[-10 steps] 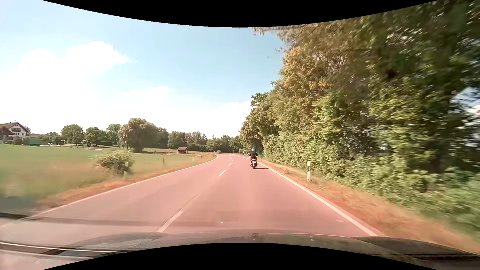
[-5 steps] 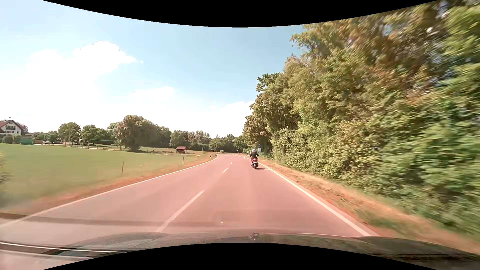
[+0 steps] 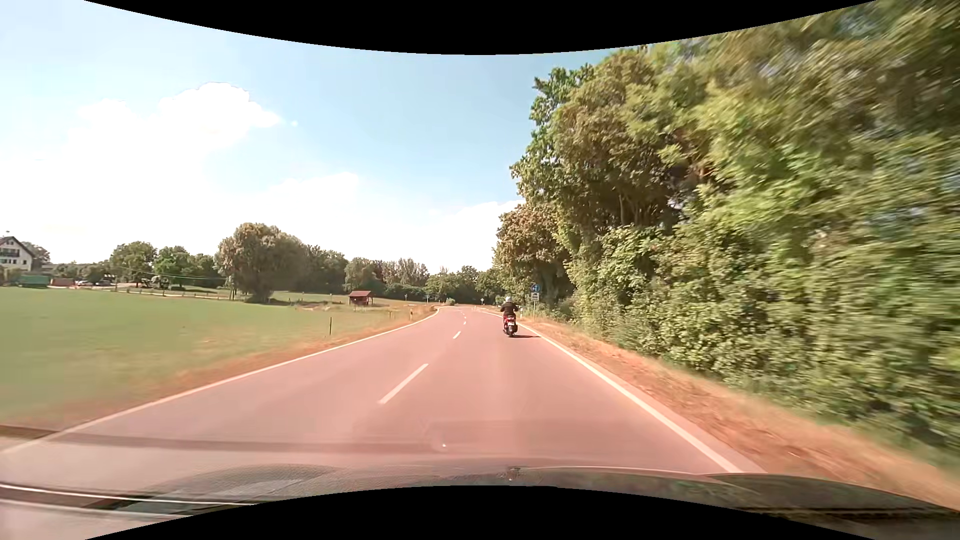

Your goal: Follow the waypoints while adhering to traffic rules and regulations

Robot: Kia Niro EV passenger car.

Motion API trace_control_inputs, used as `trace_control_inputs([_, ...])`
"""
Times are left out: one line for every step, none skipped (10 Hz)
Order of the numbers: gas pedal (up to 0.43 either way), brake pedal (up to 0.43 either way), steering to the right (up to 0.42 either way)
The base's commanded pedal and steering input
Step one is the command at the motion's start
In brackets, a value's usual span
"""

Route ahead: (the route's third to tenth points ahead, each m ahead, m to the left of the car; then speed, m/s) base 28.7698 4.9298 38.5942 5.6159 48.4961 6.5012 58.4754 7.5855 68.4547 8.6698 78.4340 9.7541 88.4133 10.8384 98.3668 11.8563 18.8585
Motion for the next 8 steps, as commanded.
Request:
trace_control_inputs([0.157, 0.006, -0.012])
trace_control_inputs([0.157, 0.006, -0.012])
trace_control_inputs([0.157, 0.006, -0.012])
trace_control_inputs([0.177, 0.006, -0.012])
trace_control_inputs([0.197, 0.006, -0.012])
trace_control_inputs([0.209, 0.006, -0.013])
trace_control_inputs([0.220, 0.006, -0.014])
trace_control_inputs([0.228, 0.006, -0.014])
